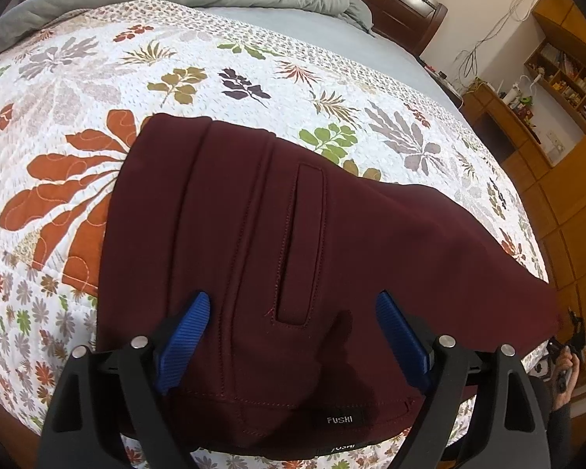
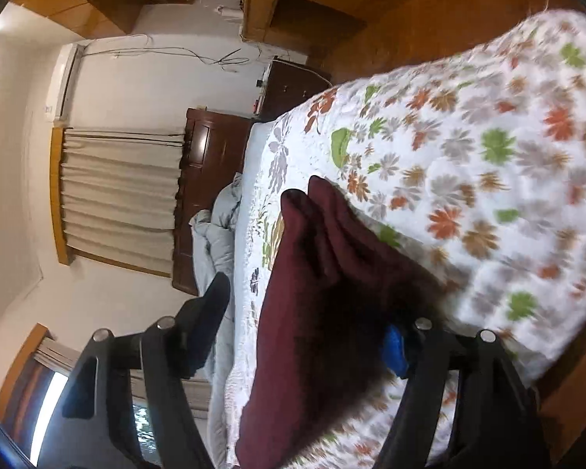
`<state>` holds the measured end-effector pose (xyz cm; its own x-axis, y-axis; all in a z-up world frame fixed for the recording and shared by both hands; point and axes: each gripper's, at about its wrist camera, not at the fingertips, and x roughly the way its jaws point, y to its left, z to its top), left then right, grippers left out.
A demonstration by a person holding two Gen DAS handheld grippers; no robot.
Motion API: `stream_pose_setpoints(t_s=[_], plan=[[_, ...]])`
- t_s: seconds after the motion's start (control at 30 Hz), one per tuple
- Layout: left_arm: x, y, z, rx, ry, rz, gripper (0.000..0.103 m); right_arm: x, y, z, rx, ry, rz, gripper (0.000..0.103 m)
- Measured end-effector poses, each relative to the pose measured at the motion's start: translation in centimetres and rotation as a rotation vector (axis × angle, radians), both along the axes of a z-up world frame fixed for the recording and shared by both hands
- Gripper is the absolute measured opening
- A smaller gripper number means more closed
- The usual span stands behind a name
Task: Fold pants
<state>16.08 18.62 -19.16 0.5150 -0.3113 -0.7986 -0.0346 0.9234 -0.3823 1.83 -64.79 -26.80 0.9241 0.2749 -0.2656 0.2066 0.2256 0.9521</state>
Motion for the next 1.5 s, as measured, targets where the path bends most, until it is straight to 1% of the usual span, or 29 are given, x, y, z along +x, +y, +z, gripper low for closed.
stream_pose_setpoints(t_s=[0.07, 0.1, 0.13, 0.17, 0.23, 0.3, 0.33, 0.43, 0.53, 0.67, 0.97, 1.17, 1.27, 1.43, 1.5], plan=[[0.0, 0.0, 0.0, -0.004, -0.001, 0.002, 0.088, 0.1, -0.1, -0.3, 0.009, 0.000, -0.007, 0.064], [-0.1, 0.0, 0.0, -0.005, -0.002, 0.003, 0.088, 0.0, -0.1, -0.3, 0.004, 0.005, -0.005, 0.061], [-0.1, 0.0, 0.0, -0.005, -0.003, 0.003, 0.088, -0.1, -0.1, -0.3, 0.001, 0.014, -0.006, 0.053], [-0.1, 0.0, 0.0, -0.006, -0.003, 0.002, 0.088, -0.2, -0.1, -0.5, -0.001, 0.030, -0.003, 0.049], [-0.1, 0.0, 0.0, -0.006, -0.004, 0.001, 0.088, -0.3, -0.2, -0.9, 0.006, 0.047, -0.002, 0.037], [-0.1, 0.1, 0.1, -0.010, -0.005, 0.002, 0.088, -0.3, -0.2, -0.8, -0.007, 0.075, 0.004, 0.032], [-0.1, 0.1, 0.1, -0.014, -0.005, 0.002, 0.088, -0.3, -0.2, -0.7, -0.012, 0.082, 0.005, 0.029], [-0.2, 0.3, 0.1, -0.024, -0.007, 0.004, 0.088, -0.2, 0.0, 0.0, -0.048, 0.130, -0.003, 0.024], [-0.3, 0.3, 0.1, -0.026, -0.009, 0.003, 0.088, -0.2, 0.6, 1.4, -0.104, 0.162, -0.008, 0.022], [-0.4, 0.6, 0.1, -0.050, -0.017, 0.005, 0.088, 0.1, 1.5, 3.9, -0.180, 0.177, -0.004, 0.021], [-0.6, 1.0, 0.2, -0.090, -0.031, 0.011, 0.088, 1.9, 6.6, 12.6, -0.464, 0.190, 0.028, 0.021], [-0.8, 1.3, 0.2, -0.109, -0.042, 0.010, 0.088, 3.2, 9.9, 17.0, -0.623, 0.192, 0.042, 0.020], [-0.9, 1.4, 0.3, -0.116, -0.049, 0.008, 0.088, 3.7, 11.8, 18.9, -0.698, 0.190, 0.048, 0.020], [-1.1, 1.6, 0.3, -0.137, -0.060, 0.006, 0.088, 4.5, 15.8, 21.6, -0.856, 0.180, 0.074, 0.020], [-1.2, 1.7, 0.3, -0.147, -0.065, 0.006, 0.088, 4.8, 16.9, 22.1, -0.896, 0.177, 0.080, 0.020]])
